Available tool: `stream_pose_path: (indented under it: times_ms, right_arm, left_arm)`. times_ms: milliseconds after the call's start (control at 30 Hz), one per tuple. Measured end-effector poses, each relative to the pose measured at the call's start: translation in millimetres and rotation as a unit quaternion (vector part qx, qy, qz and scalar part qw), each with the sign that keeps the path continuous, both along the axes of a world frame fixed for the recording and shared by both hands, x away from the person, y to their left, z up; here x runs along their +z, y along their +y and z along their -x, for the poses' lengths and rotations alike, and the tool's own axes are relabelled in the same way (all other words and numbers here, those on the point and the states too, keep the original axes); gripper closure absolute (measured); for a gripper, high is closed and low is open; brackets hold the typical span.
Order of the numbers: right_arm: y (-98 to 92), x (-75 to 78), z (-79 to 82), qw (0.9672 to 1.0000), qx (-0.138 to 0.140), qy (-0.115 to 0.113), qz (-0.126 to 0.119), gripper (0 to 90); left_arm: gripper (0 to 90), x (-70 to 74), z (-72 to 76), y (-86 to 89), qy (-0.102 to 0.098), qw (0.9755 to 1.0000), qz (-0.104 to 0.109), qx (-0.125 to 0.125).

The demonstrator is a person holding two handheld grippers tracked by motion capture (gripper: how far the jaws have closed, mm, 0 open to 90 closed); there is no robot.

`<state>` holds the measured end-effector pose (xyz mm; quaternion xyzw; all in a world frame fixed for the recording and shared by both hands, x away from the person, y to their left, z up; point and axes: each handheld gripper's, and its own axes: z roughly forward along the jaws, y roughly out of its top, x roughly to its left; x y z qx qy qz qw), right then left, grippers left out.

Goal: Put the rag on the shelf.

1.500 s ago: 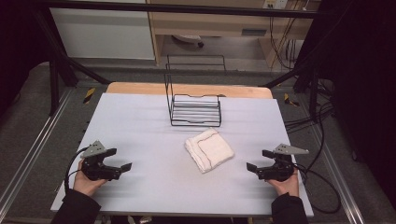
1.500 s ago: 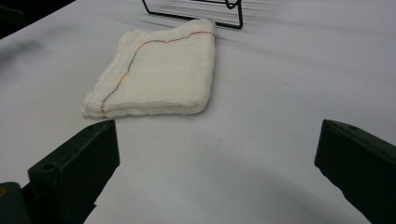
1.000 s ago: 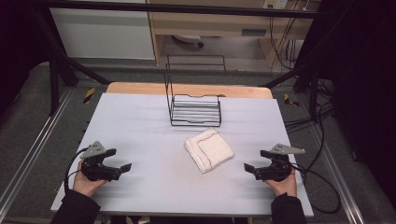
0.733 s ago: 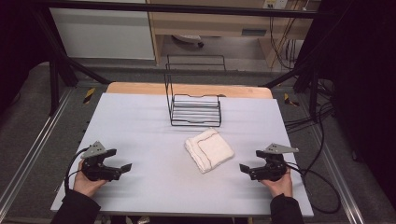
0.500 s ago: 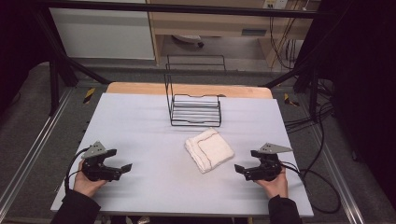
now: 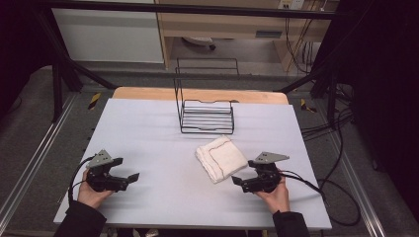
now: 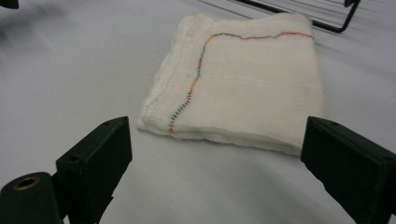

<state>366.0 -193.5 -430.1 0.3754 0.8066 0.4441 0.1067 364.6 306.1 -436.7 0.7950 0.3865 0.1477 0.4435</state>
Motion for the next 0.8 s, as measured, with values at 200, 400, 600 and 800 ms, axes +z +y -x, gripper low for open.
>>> stream_pose_path:
  times_ms: [200,400,600,800]
  right_arm:
    - [20.3,-0.6,-0.6,0.9998,0.009,0.0,0.016,16.0]
    - [34.5,-2.1,-1.1,0.9995,0.027,0.007,0.017,26.0]
    - [57.0,-3.4,-1.8,0.9985,0.046,0.002,0.029,42.1]
    - [70.7,-11.1,-4.1,0.9982,0.043,0.011,0.04,51.4]
  left_arm:
    - [5.5,-0.4,-0.2,0.1,0.001,1.0,-0.001,0.001]
    - [5.6,-0.2,-0.1,0.0,0.001,1.0,-0.001,0.002]
    - [5.8,-0.1,0.2,0.3,0.001,1.0,-0.002,0.002]
    - [6.0,-0.1,0.3,-0.1,0.001,1.0,-0.003,0.001]
